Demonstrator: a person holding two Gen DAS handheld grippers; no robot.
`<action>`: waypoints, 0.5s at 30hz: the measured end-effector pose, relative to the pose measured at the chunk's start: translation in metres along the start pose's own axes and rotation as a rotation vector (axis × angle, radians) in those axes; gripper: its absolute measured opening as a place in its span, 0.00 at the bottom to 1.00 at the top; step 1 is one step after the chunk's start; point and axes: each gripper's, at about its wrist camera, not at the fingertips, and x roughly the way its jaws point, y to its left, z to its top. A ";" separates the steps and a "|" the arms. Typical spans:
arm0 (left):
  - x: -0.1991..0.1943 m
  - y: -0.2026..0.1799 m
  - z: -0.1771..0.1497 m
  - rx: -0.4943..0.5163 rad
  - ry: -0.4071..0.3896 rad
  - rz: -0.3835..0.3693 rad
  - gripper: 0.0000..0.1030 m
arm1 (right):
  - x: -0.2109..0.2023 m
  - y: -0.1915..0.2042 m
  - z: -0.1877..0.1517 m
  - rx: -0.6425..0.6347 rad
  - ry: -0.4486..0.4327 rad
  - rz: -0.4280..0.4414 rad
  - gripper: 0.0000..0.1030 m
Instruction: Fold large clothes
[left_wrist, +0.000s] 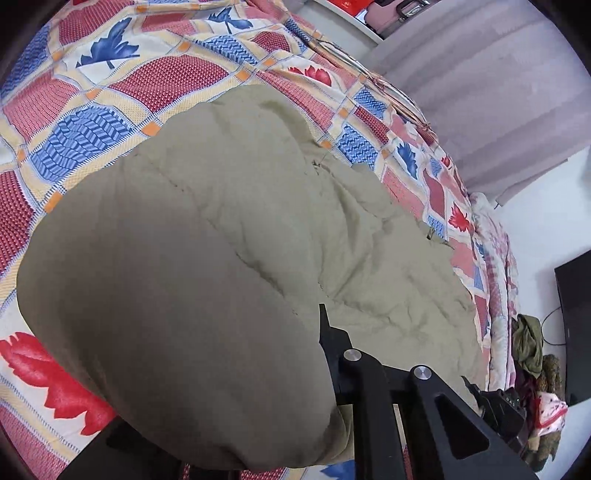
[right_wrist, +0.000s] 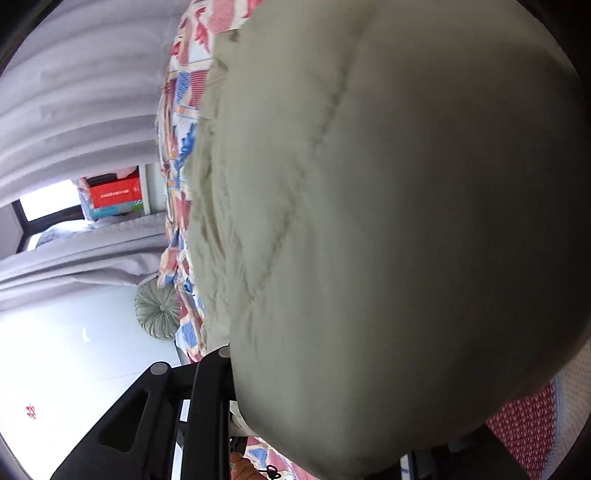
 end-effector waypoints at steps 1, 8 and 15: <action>-0.007 0.000 -0.004 0.010 0.002 0.001 0.17 | -0.004 0.003 -0.003 -0.013 0.005 0.000 0.23; -0.063 0.014 -0.053 0.040 0.050 -0.006 0.17 | -0.045 -0.001 -0.047 -0.040 0.045 -0.020 0.23; -0.090 0.054 -0.116 0.020 0.171 0.013 0.18 | -0.087 -0.046 -0.112 0.063 0.070 -0.039 0.23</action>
